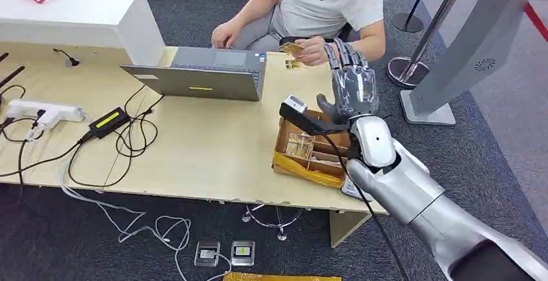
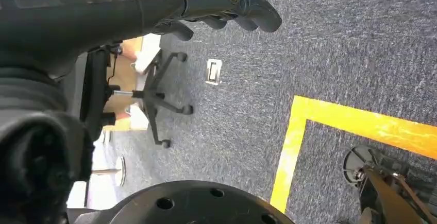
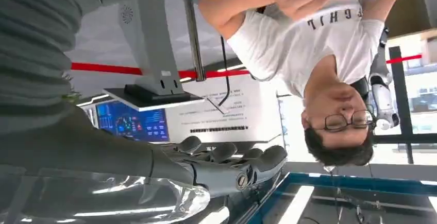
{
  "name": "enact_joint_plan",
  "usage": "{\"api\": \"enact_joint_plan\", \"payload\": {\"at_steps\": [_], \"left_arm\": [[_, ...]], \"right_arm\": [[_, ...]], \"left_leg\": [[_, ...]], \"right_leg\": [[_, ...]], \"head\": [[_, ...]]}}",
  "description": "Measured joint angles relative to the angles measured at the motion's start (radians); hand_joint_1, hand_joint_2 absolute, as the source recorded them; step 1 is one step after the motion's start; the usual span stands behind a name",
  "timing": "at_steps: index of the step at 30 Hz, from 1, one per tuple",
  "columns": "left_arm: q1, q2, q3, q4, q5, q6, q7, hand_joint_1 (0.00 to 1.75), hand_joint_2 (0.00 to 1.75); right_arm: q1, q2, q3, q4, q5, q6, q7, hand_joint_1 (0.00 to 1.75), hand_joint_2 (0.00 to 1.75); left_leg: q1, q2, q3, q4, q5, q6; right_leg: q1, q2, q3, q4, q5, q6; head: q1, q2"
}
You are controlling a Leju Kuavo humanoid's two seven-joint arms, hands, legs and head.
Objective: Pass the card to the sensor for recognition and then transmit it.
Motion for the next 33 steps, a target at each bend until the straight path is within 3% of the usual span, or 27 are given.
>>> {"api": "enact_joint_plan", "payload": {"at_steps": [6,11,13,15,18,20,24,29,31,33], "left_arm": [[0.000,0.000,0.000,0.000,-0.001,0.000,0.000,0.00,0.00],[0.002,0.001,0.001,0.000,0.008,-0.007,0.000,0.00,0.00],[0.005,0.001,0.001,0.000,0.013,-0.009,0.008,0.00,0.00],[0.008,0.001,0.002,0.000,0.018,-0.012,0.011,0.00,0.00],[0.011,0.002,0.002,0.000,0.040,-0.011,0.011,0.00,0.00],[0.011,0.001,0.002,0.000,0.066,-0.005,0.010,0.00,0.00],[0.011,-0.003,0.002,0.000,0.079,0.002,0.007,0.00,0.00],[0.006,-0.006,0.002,0.000,0.082,0.002,0.007,0.00,0.00],[0.005,-0.010,0.002,0.000,0.092,0.003,0.011,0.00,0.00],[0.005,-0.015,0.002,0.000,0.110,0.014,0.021,0.00,0.00]], "right_arm": [[-0.002,-0.008,-0.001,0.011,-0.023,0.017,0.008,0.00,1.75],[-0.013,-0.057,-0.055,0.029,-0.328,0.085,0.053,0.00,1.75],[-0.030,-0.111,-0.097,0.042,-0.461,0.121,0.104,0.00,1.75],[-0.049,-0.191,-0.127,0.045,-0.502,0.198,0.164,0.00,1.75],[-0.071,-0.310,-0.144,0.046,-0.535,0.254,0.238,0.00,1.75],[-0.065,-0.389,-0.169,0.046,-0.608,0.237,0.278,0.00,1.75],[-0.023,-0.502,-0.223,0.046,-0.668,0.197,0.277,0.00,1.75],[0.010,-0.569,-0.255,0.045,-0.709,0.190,0.283,0.00,1.75],[0.058,-0.594,-0.277,0.047,-0.805,0.146,0.264,0.00,1.75],[0.170,-0.628,-0.331,0.065,-0.966,0.069,0.196,0.00,1.75]], "left_leg": [[0.000,0.000,0.000,0.000,0.000,0.000],[-0.001,-0.002,0.000,0.001,0.000,0.000],[-0.001,-0.003,0.000,0.001,0.000,0.000],[-0.002,-0.003,-0.001,0.001,0.000,0.001],[-0.002,-0.002,-0.002,0.001,0.000,0.001],[-0.002,-0.002,-0.001,0.001,-0.001,0.002],[-0.002,-0.002,-0.003,0.001,-0.003,0.002],[-0.001,0.003,-0.001,0.001,-0.003,0.001],[0.000,-0.001,0.001,0.001,-0.003,0.001],[0.003,-0.011,0.002,0.001,-0.003,0.001]], "right_leg": [[0.000,0.000,0.000,0.000,0.000,0.000],[0.000,-0.001,-0.001,-0.001,0.000,0.000],[-0.001,-0.001,0.000,-0.002,0.000,0.000],[-0.002,-0.001,0.000,-0.002,0.001,0.001],[-0.002,-0.001,-0.001,-0.003,0.001,0.001],[-0.002,-0.001,-0.001,-0.003,0.001,0.001],[-0.002,0.000,-0.001,-0.003,0.001,0.001],[-0.001,0.004,-0.003,-0.002,0.001,0.001],[0.001,0.001,0.000,-0.003,0.000,0.000],[0.003,-0.009,0.007,-0.005,-0.003,0.000]], "head": [[0.000,0.000],[0.000,0.000],[0.000,0.000],[0.000,0.000],[0.000,0.000],[-0.001,0.000],[0.000,0.000],[-0.001,0.000],[-0.001,0.000],[0.000,0.000]]}}
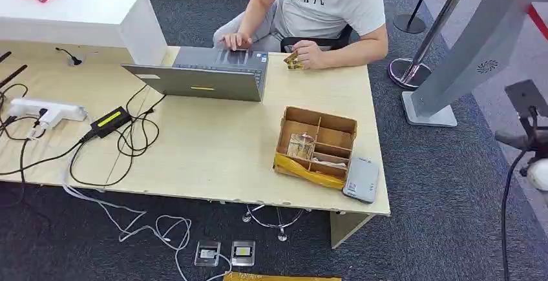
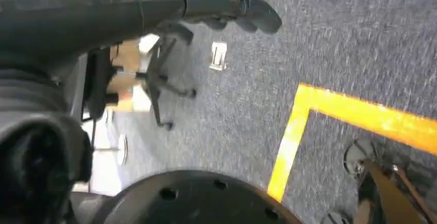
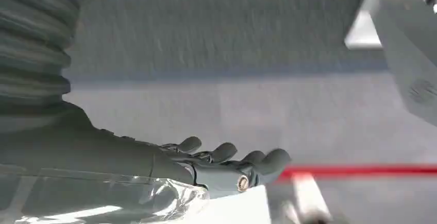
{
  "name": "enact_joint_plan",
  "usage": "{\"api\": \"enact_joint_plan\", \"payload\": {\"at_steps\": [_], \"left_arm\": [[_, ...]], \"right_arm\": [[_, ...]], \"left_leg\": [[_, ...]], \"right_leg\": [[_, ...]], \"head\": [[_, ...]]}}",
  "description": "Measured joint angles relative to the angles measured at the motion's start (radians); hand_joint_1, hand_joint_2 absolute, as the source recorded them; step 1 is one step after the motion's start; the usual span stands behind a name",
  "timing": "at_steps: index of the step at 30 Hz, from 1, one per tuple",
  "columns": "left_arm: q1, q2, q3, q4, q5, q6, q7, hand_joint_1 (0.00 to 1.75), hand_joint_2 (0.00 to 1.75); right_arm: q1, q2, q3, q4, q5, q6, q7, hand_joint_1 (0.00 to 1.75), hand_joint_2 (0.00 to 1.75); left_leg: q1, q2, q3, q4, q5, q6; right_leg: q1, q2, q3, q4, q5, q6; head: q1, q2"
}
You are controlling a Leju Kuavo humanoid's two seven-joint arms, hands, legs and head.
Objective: Pass the card to the sensor for recognition and then transmit it.
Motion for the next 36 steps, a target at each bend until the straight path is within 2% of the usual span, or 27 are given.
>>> {"api": "enact_joint_plan", "payload": {"at_steps": [2,4,6,7,8,9,11,12,13,14,17,18,19,22,24,27,29,31,34,36], "left_arm": [[0.000,-0.006,0.000,0.000,0.033,0.032,0.014,0.00,0.00],[0.000,-0.016,0.000,0.000,0.089,0.096,0.031,0.00,0.00],[-0.005,-0.031,0.000,0.000,0.140,0.166,0.032,0.00,0.00],[-0.008,-0.039,0.000,0.000,0.151,0.182,0.032,0.00,0.00],[-0.010,-0.042,0.000,0.000,0.165,0.189,0.032,0.00,0.00],[-0.010,-0.045,0.000,0.000,0.180,0.201,0.032,0.00,0.00],[-0.011,-0.054,0.000,0.000,0.193,0.211,0.031,0.00,0.00],[-0.011,-0.055,0.000,0.000,0.191,0.217,0.032,0.00,0.00],[-0.012,-0.058,0.000,0.000,0.184,0.231,0.038,0.00,0.00],[-0.013,-0.062,-0.001,0.000,0.179,0.243,0.044,0.00,0.00],[-0.014,-0.064,-0.001,-0.003,0.171,0.248,0.049,0.00,0.00],[-0.014,-0.064,-0.001,-0.004,0.168,0.248,0.051,0.00,0.00],[-0.014,-0.066,-0.001,-0.008,0.161,0.249,0.062,0.00,0.00],[-0.013,-0.073,-0.001,-0.029,0.172,0.249,0.074,0.00,0.00],[-0.013,-0.077,-0.001,-0.038,0.186,0.249,0.072,0.00,0.00],[-0.011,-0.080,-0.001,-0.055,0.244,0.249,0.006,0.00,0.00],[-0.010,-0.084,-0.001,-0.069,0.288,0.249,-0.052,0.00,0.00],[-0.010,-0.084,-0.001,-0.075,0.329,0.249,-0.101,0.00,0.00],[-0.012,-0.083,-0.001,-0.079,0.390,0.249,-0.209,0.00,0.00],[-0.022,-0.083,-0.001,-0.071,0.431,0.226,-0.206,0.00,0.00]], "right_arm": [[0.137,-0.016,-0.065,0.049,-0.163,-0.046,-0.108,0.00,1.75],[0.256,-0.004,-0.115,0.126,-0.235,-0.065,-0.210,0.00,1.75],[0.364,0.041,-0.154,0.223,-0.312,-0.042,-0.312,0.00,1.75],[0.422,0.071,-0.177,0.276,-0.357,-0.039,-0.359,0.00,1.75],[0.478,0.105,-0.196,0.316,-0.411,-0.058,-0.378,0.00,1.75],[0.521,0.146,-0.220,0.353,-0.475,-0.098,-0.377,0.00,1.75],[0.584,0.238,-0.286,0.434,-0.569,-0.202,-0.323,0.00,1.75],[0.606,0.281,-0.312,0.465,-0.572,-0.260,-0.275,0.00,1.75],[0.632,0.346,-0.331,0.494,-0.566,-0.330,-0.205,0.00,1.75],[0.654,0.416,-0.344,0.519,-0.560,-0.369,-0.153,0.00,1.75],[0.685,0.557,-0.374,0.575,-0.547,-0.373,-0.152,0.00,1.75],[0.689,0.581,-0.381,0.585,-0.547,-0.368,-0.168,0.00,1.75],[0.694,0.600,-0.389,0.595,-0.547,-0.358,-0.219,0.00,1.75],[0.698,0.620,-0.403,0.629,-0.514,-0.306,-0.418,0.00,1.75],[0.699,0.625,-0.404,0.642,-0.504,-0.278,-0.488,0.00,1.75],[0.705,0.644,-0.414,0.657,-0.520,-0.261,-0.638,0.00,1.75],[0.702,0.657,-0.419,0.663,-0.525,-0.259,-0.713,0.00,1.75],[0.694,0.661,-0.422,0.667,-0.529,-0.260,-0.723,0.00,1.75],[0.688,0.668,-0.431,0.679,-0.551,-0.269,-0.717,0.00,1.75],[0.690,0.670,-0.434,0.684,-0.564,-0.274,-0.703,0.00,1.75]], "left_leg": [[0.001,-0.006,-0.001,0.000,0.000,0.000],[0.000,-0.006,-0.002,0.000,-0.002,0.000],[0.002,-0.006,-0.001,0.000,-0.003,-0.001],[0.003,-0.005,0.000,0.000,-0.004,-0.002],[0.004,-0.006,-0.001,0.000,-0.005,-0.002],[0.004,-0.006,-0.001,0.000,-0.005,-0.002],[0.005,-0.006,-0.001,-0.001,-0.006,-0.004],[0.006,-0.004,0.000,-0.002,-0.007,-0.005],[0.007,-0.002,0.002,-0.002,-0.008,-0.007],[0.009,0.001,0.003,-0.002,-0.009,-0.008],[0.009,0.010,0.007,-0.002,-0.012,-0.013],[0.008,0.012,0.008,-0.002,-0.012,-0.013],[0.008,0.012,0.010,-0.002,-0.012,-0.013],[0.007,0.013,0.010,-0.002,-0.012,-0.013],[0.005,0.013,0.012,-0.002,-0.012,-0.013],[0.005,0.013,0.012,-0.002,-0.012,-0.013],[0.005,0.013,0.012,-0.002,-0.012,-0.013],[0.005,0.013,0.012,-0.002,-0.012,-0.013],[0.005,0.013,0.012,-0.002,-0.012,-0.013],[0.005,0.013,0.012,-0.002,-0.012,-0.013]], "right_leg": [[0.000,-0.006,0.002,-0.001,-0.002,0.000],[0.000,-0.008,0.001,-0.001,-0.003,0.000],[0.001,-0.007,0.002,-0.001,-0.003,-0.001],[0.003,-0.007,0.002,-0.001,-0.005,-0.002],[0.004,-0.009,0.003,-0.001,-0.006,-0.003],[0.004,-0.009,0.003,0.000,-0.007,-0.004],[0.005,-0.008,0.002,0.001,-0.008,-0.005],[0.006,-0.005,0.001,0.002,-0.009,-0.007],[0.008,-0.003,0.002,0.002,-0.010,-0.009],[0.009,0.000,0.002,0.003,-0.010,-0.009],[0.008,0.010,0.000,0.007,-0.011,-0.013],[0.008,0.010,0.000,0.008,-0.012,-0.014],[0.008,0.010,0.000,0.008,-0.012,-0.014],[0.008,0.010,0.002,0.008,-0.012,-0.014],[0.006,0.011,0.003,0.007,-0.012,-0.013],[0.005,0.011,0.003,0.007,-0.012,-0.013],[0.005,0.011,0.003,0.008,-0.011,-0.013],[0.005,0.011,0.002,0.007,-0.012,-0.013],[0.005,0.011,0.003,0.007,-0.012,-0.013],[0.005,0.011,0.003,0.007,-0.012,-0.013]], "head": [[0.000,0.000],[-0.001,0.000],[-0.001,0.000],[0.000,0.000],[0.001,0.000],[-0.003,0.000],[0.000,0.000],[-0.003,0.000],[0.000,0.000],[-0.002,0.000],[-0.004,0.000],[-0.006,0.000],[-0.004,0.000],[-0.002,0.000],[-0.003,0.000],[-0.004,0.000],[-0.005,0.000],[-0.004,0.000],[-0.004,0.000],[-0.003,0.000]]}}
